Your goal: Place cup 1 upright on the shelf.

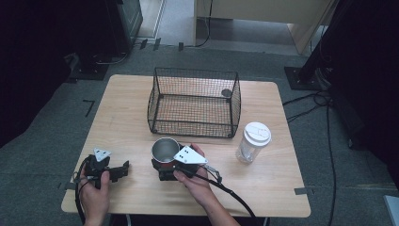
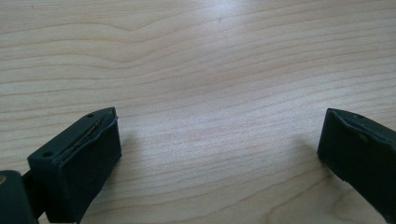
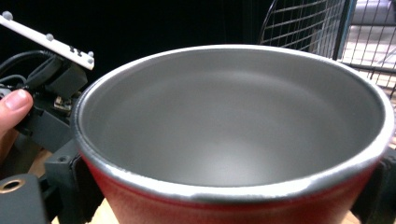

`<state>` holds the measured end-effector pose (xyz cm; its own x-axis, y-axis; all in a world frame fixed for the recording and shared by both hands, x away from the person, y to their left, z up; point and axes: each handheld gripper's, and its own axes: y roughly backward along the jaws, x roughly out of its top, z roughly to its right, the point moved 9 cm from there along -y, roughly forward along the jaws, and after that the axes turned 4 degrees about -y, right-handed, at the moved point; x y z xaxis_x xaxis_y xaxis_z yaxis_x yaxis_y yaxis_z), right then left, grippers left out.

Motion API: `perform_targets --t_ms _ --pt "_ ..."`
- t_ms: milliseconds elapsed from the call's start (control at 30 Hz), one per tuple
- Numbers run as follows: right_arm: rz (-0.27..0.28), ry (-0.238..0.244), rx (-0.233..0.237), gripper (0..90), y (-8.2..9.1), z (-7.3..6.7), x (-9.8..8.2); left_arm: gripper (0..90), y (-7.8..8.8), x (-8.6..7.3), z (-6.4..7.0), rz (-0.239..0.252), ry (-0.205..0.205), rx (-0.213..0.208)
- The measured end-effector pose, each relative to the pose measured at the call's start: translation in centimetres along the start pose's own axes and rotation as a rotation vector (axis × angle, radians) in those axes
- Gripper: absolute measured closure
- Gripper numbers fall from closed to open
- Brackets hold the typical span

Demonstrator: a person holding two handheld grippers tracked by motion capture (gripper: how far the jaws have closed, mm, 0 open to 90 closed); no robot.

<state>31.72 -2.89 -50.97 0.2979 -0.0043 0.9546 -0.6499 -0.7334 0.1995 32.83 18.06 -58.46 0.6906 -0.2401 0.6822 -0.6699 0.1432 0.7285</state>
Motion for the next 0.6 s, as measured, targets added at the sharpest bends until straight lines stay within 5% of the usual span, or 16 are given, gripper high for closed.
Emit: perform_targets --t_ms 600 --pt "0.119 0.009 -0.002 6.4 1.2 0.2 3.5 0.0 0.0 0.0 0.0 0.001 0.001 0.000"
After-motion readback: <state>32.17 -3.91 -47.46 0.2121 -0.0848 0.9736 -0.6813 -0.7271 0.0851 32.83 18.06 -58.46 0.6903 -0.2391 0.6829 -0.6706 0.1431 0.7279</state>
